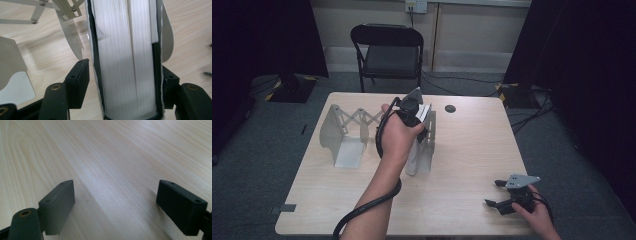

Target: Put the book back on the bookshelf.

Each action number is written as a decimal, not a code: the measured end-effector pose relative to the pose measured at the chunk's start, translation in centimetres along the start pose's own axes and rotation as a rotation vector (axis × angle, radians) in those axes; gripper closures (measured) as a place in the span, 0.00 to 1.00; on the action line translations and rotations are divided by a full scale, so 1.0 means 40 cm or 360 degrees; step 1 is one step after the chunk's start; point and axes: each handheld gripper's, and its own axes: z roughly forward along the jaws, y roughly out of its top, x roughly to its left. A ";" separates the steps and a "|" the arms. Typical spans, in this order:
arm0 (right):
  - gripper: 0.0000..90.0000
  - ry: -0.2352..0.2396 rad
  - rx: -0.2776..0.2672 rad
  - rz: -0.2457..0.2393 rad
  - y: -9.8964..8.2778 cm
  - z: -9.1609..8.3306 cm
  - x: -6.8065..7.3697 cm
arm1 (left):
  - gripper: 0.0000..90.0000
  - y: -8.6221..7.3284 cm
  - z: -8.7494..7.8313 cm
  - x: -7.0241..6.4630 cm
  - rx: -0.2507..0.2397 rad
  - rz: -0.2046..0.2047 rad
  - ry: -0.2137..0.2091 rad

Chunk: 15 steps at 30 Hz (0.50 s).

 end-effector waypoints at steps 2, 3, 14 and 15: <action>0.16 0.0000 0.0000 0.0000 0.000 0.000 0.000 | 0.41 -0.006 -0.001 0.000 -0.0017 0.0008 -0.0006; 0.16 0.0000 0.0000 0.0000 0.000 0.000 0.000 | 0.41 -0.009 -0.002 0.000 -0.0016 0.0021 -0.0008; 0.16 0.0000 0.0000 0.0001 0.000 0.000 0.000 | 0.38 -0.033 -0.003 0.008 -0.0046 0.0072 -0.0041; 0.16 -0.0001 -0.0002 0.0003 0.000 0.000 0.000 | 0.37 -0.035 -0.003 0.010 -0.0048 0.0083 -0.0045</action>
